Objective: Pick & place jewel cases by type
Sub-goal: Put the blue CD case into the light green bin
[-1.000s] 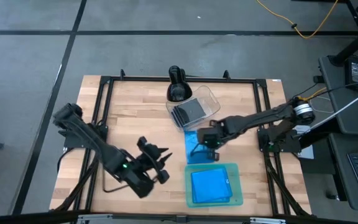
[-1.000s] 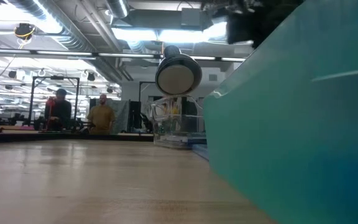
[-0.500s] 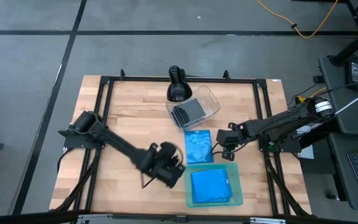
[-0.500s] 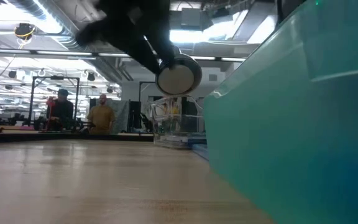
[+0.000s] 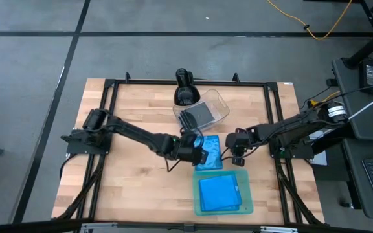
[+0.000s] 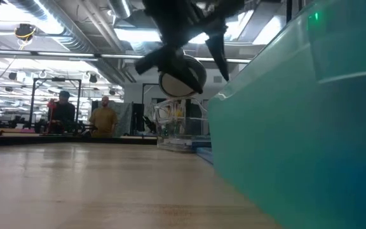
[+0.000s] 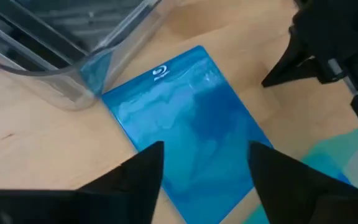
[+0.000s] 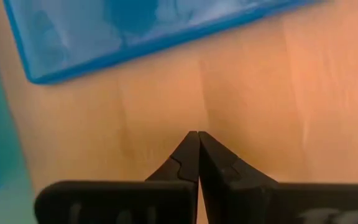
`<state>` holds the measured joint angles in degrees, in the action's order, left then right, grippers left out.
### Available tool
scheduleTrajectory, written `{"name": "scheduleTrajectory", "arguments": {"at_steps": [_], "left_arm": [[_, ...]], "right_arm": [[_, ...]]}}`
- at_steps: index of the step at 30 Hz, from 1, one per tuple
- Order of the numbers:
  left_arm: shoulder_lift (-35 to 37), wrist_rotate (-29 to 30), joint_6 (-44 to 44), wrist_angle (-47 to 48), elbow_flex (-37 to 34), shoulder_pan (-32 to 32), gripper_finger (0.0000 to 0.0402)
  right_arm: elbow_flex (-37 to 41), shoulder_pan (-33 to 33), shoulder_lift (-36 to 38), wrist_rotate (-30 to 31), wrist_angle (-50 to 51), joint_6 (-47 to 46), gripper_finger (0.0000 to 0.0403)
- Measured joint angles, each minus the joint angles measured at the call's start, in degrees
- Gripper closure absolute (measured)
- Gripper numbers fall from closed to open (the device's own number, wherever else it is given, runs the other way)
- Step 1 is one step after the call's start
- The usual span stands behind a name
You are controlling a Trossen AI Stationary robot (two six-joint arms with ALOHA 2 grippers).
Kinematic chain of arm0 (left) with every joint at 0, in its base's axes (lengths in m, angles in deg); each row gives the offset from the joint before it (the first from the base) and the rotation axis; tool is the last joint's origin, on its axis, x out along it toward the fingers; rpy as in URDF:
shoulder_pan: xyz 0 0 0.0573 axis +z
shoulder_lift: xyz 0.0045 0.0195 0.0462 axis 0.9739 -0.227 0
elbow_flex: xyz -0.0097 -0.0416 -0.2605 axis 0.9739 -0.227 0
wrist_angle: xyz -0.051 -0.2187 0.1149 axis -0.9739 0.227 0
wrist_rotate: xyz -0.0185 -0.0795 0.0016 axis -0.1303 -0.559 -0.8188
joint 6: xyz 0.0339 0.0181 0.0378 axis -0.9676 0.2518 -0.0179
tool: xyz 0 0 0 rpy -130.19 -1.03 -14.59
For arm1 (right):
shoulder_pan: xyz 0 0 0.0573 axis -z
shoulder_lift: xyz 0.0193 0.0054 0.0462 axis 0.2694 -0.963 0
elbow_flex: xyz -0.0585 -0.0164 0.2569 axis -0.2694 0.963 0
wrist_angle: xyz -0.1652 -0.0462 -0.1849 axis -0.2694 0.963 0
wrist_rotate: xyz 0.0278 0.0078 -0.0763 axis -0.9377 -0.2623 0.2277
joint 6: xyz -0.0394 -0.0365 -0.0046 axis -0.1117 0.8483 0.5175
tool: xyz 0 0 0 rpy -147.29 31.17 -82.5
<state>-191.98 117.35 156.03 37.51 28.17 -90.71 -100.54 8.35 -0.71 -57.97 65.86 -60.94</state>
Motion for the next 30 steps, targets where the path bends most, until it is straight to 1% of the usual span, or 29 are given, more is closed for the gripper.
{"name": "scheduleTrajectory", "arguments": {"at_steps": [4,8,12,15,20,25,30], "left_arm": [[-1.1,-3.9,0.0,-0.7,0.0,2.0,0.0155],[-3.3,-7.0,1.1,-0.8,0.0,2.9,0.0152],[-5.4,-9.5,4.5,-2.2,0.0,2.3,0.0152],[-6.4,-9.6,7.0,-2.2,0.0,1.2,0.0151],[-7.9,-9.8,10.5,-1.5,0.0,-0.2,0.0152],[-11.2,-13.3,10.7,-3.3,0.0,-0.3,0.0151],[-13.3,-13.7,10.6,-7.1,0.2,0.5,0.0152]], "right_arm": [[0.1,2.0,-0.2,0.0,-1.0,3.1,0.0396],[0.1,4.6,-1.5,-0.3,-4.1,6.6,0.0396],[0.0,6.3,-4.0,-4.1,-6.6,7.6,0.0396],[-0.2,6.4,-5.5,-4.8,-7.6,7.8,0.0395],[0.0,6.4,-5.6,-5.5,-8.9,9.1,0.0395],[0.0,6.4,-5.7,-7.2,-10.1,8.9,0.0395],[0.1,6.3,-5.8,-8.7,-12.0,8.8,0.0395]]}}
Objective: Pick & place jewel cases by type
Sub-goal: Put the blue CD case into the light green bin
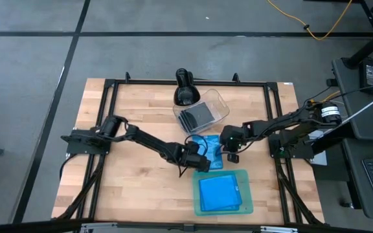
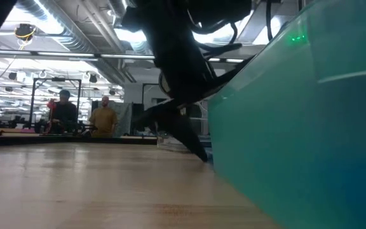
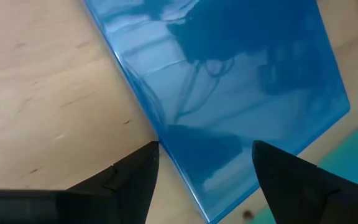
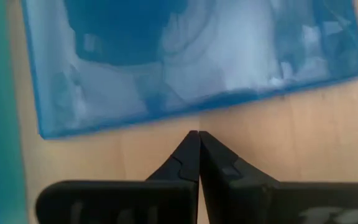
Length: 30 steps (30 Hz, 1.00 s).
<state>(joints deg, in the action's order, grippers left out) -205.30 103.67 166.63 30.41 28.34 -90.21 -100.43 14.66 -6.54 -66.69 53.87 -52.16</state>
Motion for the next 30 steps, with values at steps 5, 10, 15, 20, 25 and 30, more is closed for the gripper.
{"name": "scheduleTrajectory", "arguments": {"at_steps": [5,10,15,20,25,30], "left_arm": [[-0.2,-0.2,-1.4,-0.9,0.0,0.8,0.0151],[-0.3,-1.5,-2.4,-1.5,-0.1,1.8,0.0152],[-0.3,-1.0,-2.4,-2.1,-0.2,2.2,0.0151],[-0.9,-0.2,-1.2,-2.5,-0.2,2.2,0.0151],[-0.5,2.2,-1.0,-3.8,-0.3,1.9,0.0151],[0.7,4.6,-1.6,-3.8,-0.5,1.6,0.0152]], "right_arm": [[0.1,-0.1,-0.1,-1.9,-1.2,-1.0,0.0395],[0.1,-0.1,-1.0,-2.7,-2.6,-1.2,0.0395],[0.1,0.0,-2.1,-2.9,-2.9,-0.8,0.0395],[0.1,0.0,-2.1,-2.9,-3.2,0.1,0.0395],[0.1,0.0,-2.1,-2.9,-3.3,0.1,0.0395],[0.1,0.0,-2.2,-2.7,-3.3,0.1,0.0395]]}}
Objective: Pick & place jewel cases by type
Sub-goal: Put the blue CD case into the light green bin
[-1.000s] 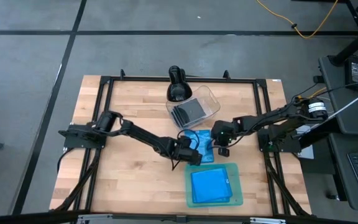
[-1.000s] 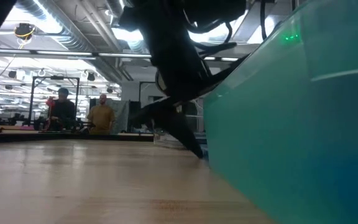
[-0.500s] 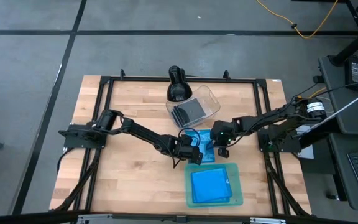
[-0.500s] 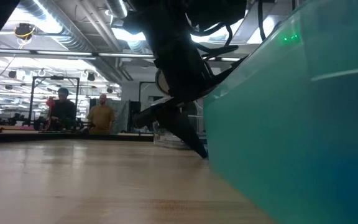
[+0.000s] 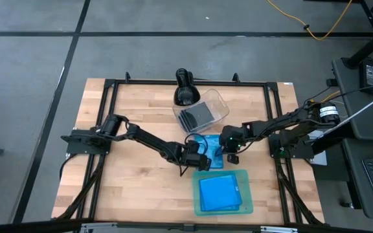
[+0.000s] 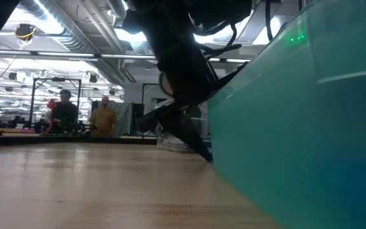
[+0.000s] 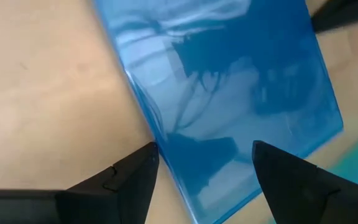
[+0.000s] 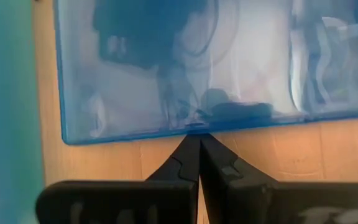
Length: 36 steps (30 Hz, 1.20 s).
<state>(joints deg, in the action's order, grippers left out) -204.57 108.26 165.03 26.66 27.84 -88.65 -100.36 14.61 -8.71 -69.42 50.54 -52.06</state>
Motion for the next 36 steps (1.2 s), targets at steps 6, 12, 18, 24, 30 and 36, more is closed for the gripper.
{"name": "scheduleTrajectory", "arguments": {"at_steps": [6,12,18,24,30,36], "left_arm": [[0.3,3.4,0.4,0.9,-0.1,-0.3,0.0152],[0.6,3.4,2.1,-0.2,-0.1,-1.4,0.0152],[0.7,1.7,2.4,-2.5,-0.1,-2.6,0.0152],[0.9,0.3,3.0,-6.3,0.2,-3.6,0.0153],[1.4,-1.6,1.0,-14.8,0.7,-4.1,0.0153],[1.2,6.6,-1.9,-15.9,0.7,-1.9,0.0154]], "right_arm": [[0.0,0.0,0.0,0.1,-0.1,0.2,0.0395],[0.0,0.0,0.0,0.1,-0.1,1.3,0.0396],[0.0,0.0,0.0,0.2,0.0,1.5,0.0396],[0.0,0.0,0.0,0.3,0.0,1.5,0.0396],[-0.1,0.0,-0.1,0.7,-0.1,1.5,0.0396],[-0.3,-0.1,-0.3,0.5,-2.1,1.5,0.0396]]}}
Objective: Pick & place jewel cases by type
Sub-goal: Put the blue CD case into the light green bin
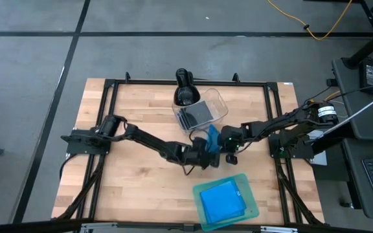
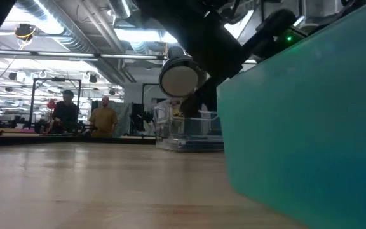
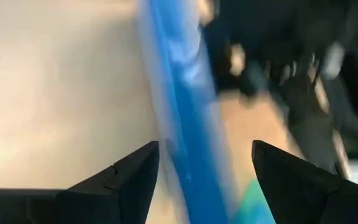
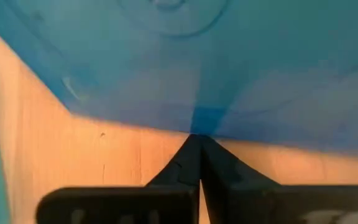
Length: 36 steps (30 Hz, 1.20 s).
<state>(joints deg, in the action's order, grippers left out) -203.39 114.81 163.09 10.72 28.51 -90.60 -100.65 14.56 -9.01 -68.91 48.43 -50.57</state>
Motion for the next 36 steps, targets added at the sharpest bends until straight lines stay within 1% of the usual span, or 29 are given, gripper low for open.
{"name": "scheduleTrajectory", "arguments": {"at_steps": [4,8,15,18,22,28,33,34,36], "left_arm": [[0.0,-3.3,-0.5,0.3,-0.1,0.9,0.0157],[0.0,-4.3,-2.3,0.1,-0.1,2.8,0.0161],[-0.1,-7.2,-3.6,0.0,-0.2,3.1,0.0177],[-0.1,-7.3,-3.4,1.0,-0.2,3.1,0.0191],[-0.1,-8.2,-0.4,3.0,-0.2,2.7,0.0231],[0.0,-7.6,4.3,7.6,-0.3,0.8,0.0311],[1.9,-3.0,8.4,12.9,-0.2,-1.5,0.0379],[2.5,-2.0,9.2,14.4,-0.2,-2.1,0.0388],[3.8,0.4,11.6,18.4,-0.4,-3.6,0.0390]], "right_arm": [[0.0,0.0,0.0,-0.3,-0.1,0.0,0.0396],[0.0,0.1,0.0,-0.8,0.0,-0.2,0.0396],[0.0,0.1,0.1,-0.9,0.3,-0.2,0.0396],[0.1,0.1,0.1,-1.0,0.3,-0.1,0.0396],[0.1,0.1,0.2,-1.2,0.4,-0.1,0.0396],[0.1,0.1,0.2,-2.3,0.6,0.0,0.0396],[0.2,0.1,0.2,-3.2,0.9,0.1,0.0396],[0.2,0.1,0.2,-3.6,0.9,0.2,0.0396],[0.2,0.0,0.2,-4.2,1.0,0.3,0.0396]]}}
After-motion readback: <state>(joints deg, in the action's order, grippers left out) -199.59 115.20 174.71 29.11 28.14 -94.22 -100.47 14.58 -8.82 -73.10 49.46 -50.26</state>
